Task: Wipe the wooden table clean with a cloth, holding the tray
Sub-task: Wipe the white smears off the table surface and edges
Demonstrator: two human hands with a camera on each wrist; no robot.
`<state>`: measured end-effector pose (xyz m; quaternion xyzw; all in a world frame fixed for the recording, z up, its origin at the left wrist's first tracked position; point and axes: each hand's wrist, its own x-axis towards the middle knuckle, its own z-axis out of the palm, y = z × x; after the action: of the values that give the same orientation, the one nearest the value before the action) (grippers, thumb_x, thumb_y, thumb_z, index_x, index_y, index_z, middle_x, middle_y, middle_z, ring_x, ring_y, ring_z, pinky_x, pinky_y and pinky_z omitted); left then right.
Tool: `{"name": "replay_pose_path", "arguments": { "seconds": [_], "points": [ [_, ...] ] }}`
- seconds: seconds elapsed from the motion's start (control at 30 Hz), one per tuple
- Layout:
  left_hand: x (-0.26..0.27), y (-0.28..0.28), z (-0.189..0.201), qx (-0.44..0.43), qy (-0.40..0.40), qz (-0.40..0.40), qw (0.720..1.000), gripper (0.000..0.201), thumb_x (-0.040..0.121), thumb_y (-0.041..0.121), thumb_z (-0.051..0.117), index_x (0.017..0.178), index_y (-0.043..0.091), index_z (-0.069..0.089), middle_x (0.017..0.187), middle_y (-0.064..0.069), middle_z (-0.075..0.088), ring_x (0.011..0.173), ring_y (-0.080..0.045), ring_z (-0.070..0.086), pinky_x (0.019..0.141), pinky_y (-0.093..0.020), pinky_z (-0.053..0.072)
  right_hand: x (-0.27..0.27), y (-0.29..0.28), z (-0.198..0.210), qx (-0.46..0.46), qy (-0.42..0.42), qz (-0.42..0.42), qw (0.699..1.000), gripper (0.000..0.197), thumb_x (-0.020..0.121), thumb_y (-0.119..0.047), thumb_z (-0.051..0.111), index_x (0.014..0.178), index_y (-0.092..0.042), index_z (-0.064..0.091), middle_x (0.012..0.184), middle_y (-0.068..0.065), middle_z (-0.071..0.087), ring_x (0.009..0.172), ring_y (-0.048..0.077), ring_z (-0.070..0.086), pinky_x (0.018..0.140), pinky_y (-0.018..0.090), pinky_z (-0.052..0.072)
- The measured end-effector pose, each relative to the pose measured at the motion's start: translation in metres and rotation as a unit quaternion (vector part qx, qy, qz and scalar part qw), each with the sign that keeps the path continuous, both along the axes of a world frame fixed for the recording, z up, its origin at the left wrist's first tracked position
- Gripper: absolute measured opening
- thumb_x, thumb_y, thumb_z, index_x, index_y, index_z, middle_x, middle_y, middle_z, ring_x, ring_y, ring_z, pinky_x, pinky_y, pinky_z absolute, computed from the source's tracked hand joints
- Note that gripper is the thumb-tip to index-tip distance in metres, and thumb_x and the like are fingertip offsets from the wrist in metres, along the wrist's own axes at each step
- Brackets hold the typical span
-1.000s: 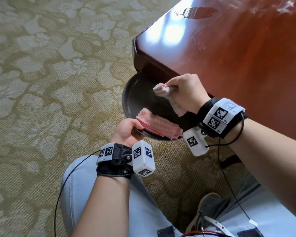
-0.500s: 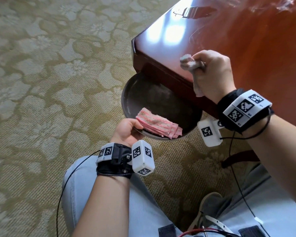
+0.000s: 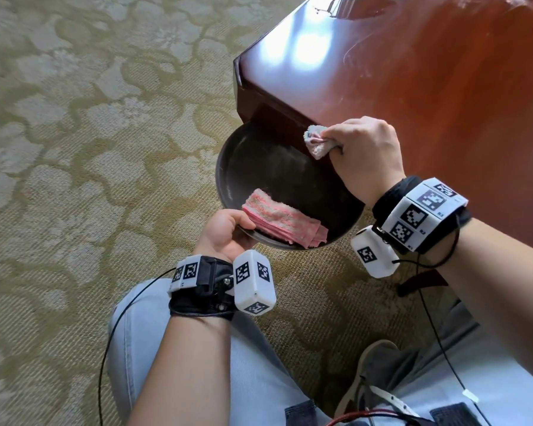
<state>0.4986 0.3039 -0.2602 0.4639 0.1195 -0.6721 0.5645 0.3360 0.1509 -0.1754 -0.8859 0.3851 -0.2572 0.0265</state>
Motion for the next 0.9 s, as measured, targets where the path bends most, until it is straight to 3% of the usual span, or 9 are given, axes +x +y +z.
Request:
{"name": "replay_pose_path", "arguments": {
  "seconds": [0.1,0.33,0.5,0.57,0.63,0.7,0.77,0.83,0.9],
  "points": [
    [0.001,-0.001,-0.003,0.014,-0.002,-0.004,1.000,0.073,0.059,-0.010,0.042,0.131,-0.007,0.051,0.136,-0.025,0.056,0.126,-0.039,0.055,0.108,-0.044,0.045,0.009,-0.001,0.002,0.019,-0.011,-0.016,1.000,0.030,0.069,-0.004,0.061,0.080,-0.025,0.079,0.079,-0.001,0.074,0.074,0.031,0.066,0.069,0.035,0.055],
    [0.003,-0.003,-0.004,0.003,-0.001,0.000,1.000,0.064,0.059,-0.009,0.042,0.122,-0.004,0.053,0.121,-0.024,0.057,0.108,-0.037,0.057,0.107,-0.043,0.045,0.037,-0.007,0.006,0.054,-0.021,-0.018,0.998,0.033,0.071,-0.001,0.060,0.085,-0.023,0.080,0.082,-0.002,0.075,0.078,0.025,0.069,0.075,0.027,0.052],
    [0.001,0.000,0.000,0.003,-0.005,-0.004,1.000,0.059,0.060,-0.009,0.042,0.117,-0.004,0.054,0.117,-0.023,0.059,0.103,-0.035,0.060,0.094,-0.037,0.052,0.053,-0.017,0.008,0.116,-0.040,-0.031,0.992,0.034,0.076,0.001,0.057,0.094,-0.018,0.079,0.088,0.003,0.076,0.084,0.022,0.070,0.083,0.023,0.052],
    [0.001,0.000,0.001,0.004,-0.012,-0.004,1.000,0.058,0.059,-0.009,0.042,0.116,-0.003,0.054,0.116,-0.023,0.058,0.104,-0.034,0.058,0.101,-0.038,0.047,0.051,-0.016,0.012,0.156,-0.029,-0.007,0.987,0.033,0.078,0.002,0.057,0.092,-0.018,0.079,0.083,0.004,0.075,0.071,0.010,0.068,0.078,0.022,0.055],
    [0.000,0.001,0.002,0.006,-0.013,-0.002,1.000,0.054,0.059,-0.008,0.043,0.111,-0.003,0.055,0.112,-0.022,0.059,0.098,-0.032,0.060,0.103,-0.038,0.044,0.044,-0.008,0.018,0.190,0.025,0.080,0.978,0.032,0.077,0.006,0.057,0.088,-0.013,0.079,0.073,0.002,0.072,0.056,-0.002,0.058,0.063,0.004,0.046],
    [-0.001,0.002,0.002,0.008,-0.007,0.002,1.000,0.051,0.058,-0.008,0.043,0.107,-0.001,0.054,0.107,-0.019,0.059,0.089,-0.029,0.061,0.096,-0.034,0.049,0.034,0.000,0.024,0.199,0.086,0.162,0.963,0.031,0.073,0.009,0.059,0.090,-0.008,0.079,0.074,0.003,0.071,0.060,-0.004,0.053,0.059,0.002,0.037],
    [-0.001,0.002,0.003,0.003,0.004,0.006,1.000,0.052,0.059,-0.009,0.042,0.110,0.000,0.052,0.104,-0.018,0.060,0.084,-0.028,0.062,0.079,-0.031,0.057,0.025,0.000,0.028,0.184,0.081,0.195,0.960,0.031,0.072,0.008,0.059,0.093,-0.006,0.077,0.078,0.004,0.071,0.063,0.000,0.054,0.063,0.011,0.040],
    [-0.002,0.002,0.004,-0.007,0.015,0.010,1.000,0.048,0.066,-0.011,0.037,0.111,-0.001,0.053,0.103,-0.019,0.063,0.084,-0.029,0.064,0.068,-0.029,0.062,0.020,-0.009,0.036,0.228,0.011,0.158,0.961,0.026,0.079,0.007,0.054,0.096,-0.003,0.072,0.071,-0.005,0.063,0.056,0.001,0.052,0.057,0.014,0.042],
    [-0.003,0.003,0.008,-0.014,0.025,0.011,1.000,0.041,0.075,-0.013,0.032,0.109,-0.002,0.053,0.106,-0.020,0.063,0.087,-0.031,0.065,0.071,-0.031,0.062,0.021,-0.024,0.048,0.209,-0.011,0.077,0.975,0.025,0.090,0.000,0.049,0.109,-0.005,0.066,0.081,-0.009,0.055,0.068,0.008,0.050,0.068,0.017,0.040]
  ]
}}
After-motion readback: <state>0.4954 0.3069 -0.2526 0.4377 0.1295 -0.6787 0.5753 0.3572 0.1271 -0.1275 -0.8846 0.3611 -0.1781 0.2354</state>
